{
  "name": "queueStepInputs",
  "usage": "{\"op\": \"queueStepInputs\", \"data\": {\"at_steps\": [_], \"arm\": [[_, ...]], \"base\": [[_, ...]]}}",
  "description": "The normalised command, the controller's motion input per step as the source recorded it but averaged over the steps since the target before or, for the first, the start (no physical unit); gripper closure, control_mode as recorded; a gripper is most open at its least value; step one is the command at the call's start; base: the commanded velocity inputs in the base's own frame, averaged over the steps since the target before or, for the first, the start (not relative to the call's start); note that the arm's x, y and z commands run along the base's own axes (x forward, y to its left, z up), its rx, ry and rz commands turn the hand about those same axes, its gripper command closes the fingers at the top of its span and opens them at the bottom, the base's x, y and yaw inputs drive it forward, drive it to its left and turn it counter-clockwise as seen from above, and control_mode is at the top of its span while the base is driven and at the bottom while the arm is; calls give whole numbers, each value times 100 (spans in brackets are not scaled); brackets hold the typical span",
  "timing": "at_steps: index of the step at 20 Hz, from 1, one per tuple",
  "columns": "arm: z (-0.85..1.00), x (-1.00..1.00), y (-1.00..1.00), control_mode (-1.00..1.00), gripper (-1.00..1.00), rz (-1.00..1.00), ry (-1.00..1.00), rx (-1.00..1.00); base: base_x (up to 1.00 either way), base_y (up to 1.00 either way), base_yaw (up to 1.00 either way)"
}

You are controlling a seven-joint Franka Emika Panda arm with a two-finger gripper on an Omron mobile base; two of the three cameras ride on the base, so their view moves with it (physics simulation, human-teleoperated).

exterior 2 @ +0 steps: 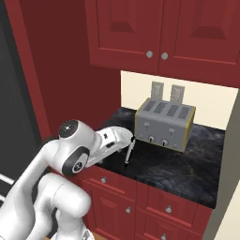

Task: Pick up the tongs from the counter and place them near the plate next to the oven.

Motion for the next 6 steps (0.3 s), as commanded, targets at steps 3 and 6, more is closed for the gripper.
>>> {"op": "queueStepInputs", "data": {"at_steps": [3,6], "arm": [[0,-100,30,-100,-100,16,0,-25],[0,-100,39,-100,-100,17,-11,-14]], "base": [[0,0,0],[0,0,0]]}}
